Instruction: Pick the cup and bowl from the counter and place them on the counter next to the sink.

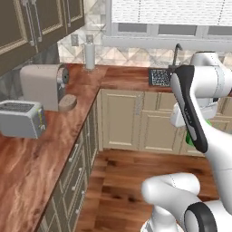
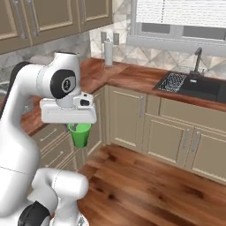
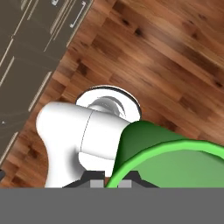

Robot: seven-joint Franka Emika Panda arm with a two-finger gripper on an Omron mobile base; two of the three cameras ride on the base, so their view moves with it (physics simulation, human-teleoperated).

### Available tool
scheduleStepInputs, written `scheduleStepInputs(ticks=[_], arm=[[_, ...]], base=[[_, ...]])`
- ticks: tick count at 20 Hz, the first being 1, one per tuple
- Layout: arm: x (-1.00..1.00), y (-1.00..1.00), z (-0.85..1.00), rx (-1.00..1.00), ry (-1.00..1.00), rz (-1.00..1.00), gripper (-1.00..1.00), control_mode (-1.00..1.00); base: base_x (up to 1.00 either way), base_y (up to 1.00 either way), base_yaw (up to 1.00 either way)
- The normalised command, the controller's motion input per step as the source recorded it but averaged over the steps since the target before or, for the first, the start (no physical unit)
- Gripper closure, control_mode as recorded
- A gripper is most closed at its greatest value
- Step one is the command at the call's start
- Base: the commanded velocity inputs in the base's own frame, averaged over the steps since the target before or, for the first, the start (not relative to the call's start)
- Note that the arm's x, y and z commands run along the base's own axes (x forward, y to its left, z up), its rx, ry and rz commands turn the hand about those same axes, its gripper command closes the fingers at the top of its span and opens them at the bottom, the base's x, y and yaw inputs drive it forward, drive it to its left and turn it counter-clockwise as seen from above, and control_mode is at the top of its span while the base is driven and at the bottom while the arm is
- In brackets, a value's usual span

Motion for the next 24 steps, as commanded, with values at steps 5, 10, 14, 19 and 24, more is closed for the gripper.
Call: scheduleStepInputs(ticks=[5,10,14,19,24], arm=[[0.0,0.0,0.0,0.0,0.0,0.0,1.0,1.0],[0.0,0.0,0.0,0.0,0.0,0.0,1.0,1.0],[0.0,0.0,0.0,0.0,0.0,0.0,1.0,1.0],[0.0,0.0,0.0,0.0,0.0,0.0,1.0,1.0],[0.0,0.0,0.0,0.0,0.0,0.0,1.0,1.0]], base=[[1.0,0.0,-0.08],[1.0,0.0,-0.08],[1.0,0.0,-0.06],[1.0,0.0,-0.04],[1.0,0.0,-0.06]])
